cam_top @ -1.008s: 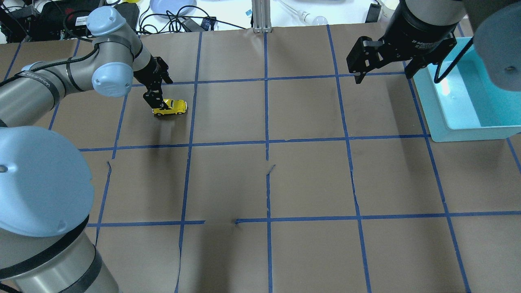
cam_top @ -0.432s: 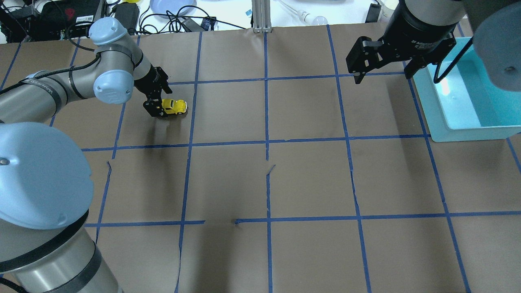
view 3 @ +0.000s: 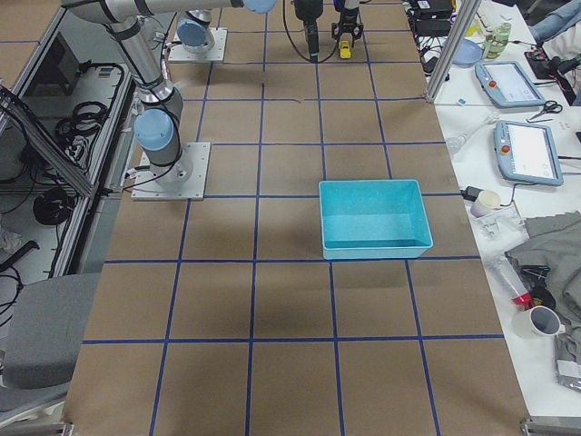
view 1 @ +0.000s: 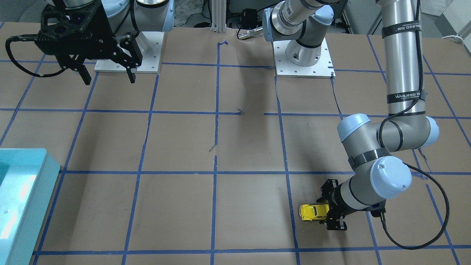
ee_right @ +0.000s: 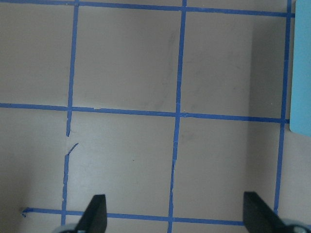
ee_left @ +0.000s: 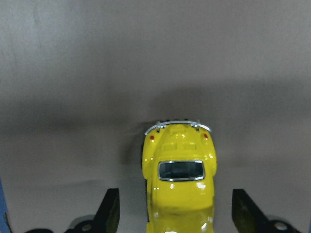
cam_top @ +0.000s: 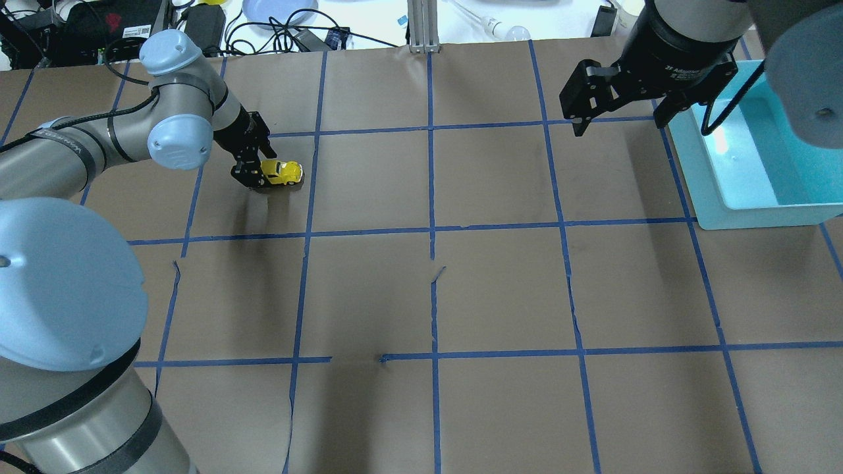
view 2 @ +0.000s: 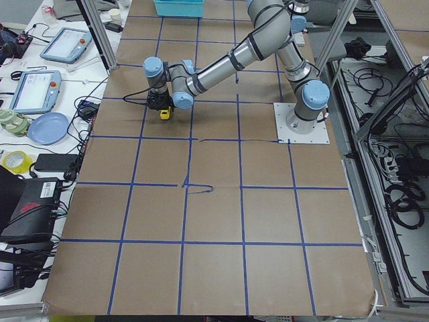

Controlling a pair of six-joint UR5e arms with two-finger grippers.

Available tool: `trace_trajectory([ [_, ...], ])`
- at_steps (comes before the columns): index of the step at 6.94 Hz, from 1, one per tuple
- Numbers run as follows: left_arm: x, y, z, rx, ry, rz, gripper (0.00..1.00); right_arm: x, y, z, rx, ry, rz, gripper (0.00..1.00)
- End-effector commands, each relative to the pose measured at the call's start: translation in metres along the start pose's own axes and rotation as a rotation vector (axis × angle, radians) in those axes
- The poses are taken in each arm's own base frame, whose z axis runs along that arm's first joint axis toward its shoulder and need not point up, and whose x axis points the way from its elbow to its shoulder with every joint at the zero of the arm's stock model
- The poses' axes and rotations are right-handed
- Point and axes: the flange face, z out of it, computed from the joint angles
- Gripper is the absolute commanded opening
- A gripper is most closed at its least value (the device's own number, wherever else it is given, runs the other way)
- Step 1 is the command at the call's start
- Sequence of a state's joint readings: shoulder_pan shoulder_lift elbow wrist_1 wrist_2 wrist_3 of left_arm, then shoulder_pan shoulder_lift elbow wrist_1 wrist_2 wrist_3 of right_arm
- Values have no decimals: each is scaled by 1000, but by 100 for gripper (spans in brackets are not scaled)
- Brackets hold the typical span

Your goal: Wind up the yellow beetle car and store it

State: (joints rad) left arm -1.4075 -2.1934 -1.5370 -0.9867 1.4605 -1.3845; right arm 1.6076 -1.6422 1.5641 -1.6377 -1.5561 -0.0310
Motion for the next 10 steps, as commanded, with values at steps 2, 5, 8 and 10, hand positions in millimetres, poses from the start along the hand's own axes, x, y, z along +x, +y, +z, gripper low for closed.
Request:
trace_trajectory([
  [2, 1, 2, -3, -10, 7, 1, 0, 0, 0, 0, 1, -1, 0, 100],
  [5, 5, 37, -17, -179, 47, -104, 0, 0, 0, -1, 2, -1, 0, 100],
  [8, -1, 75, -6, -286, 4, -158, 0, 0, 0, 0, 1, -1, 0, 100],
  [10, -1, 68, 1, -235, 2, -59, 0, 0, 0, -1, 2, -1, 0, 100],
])
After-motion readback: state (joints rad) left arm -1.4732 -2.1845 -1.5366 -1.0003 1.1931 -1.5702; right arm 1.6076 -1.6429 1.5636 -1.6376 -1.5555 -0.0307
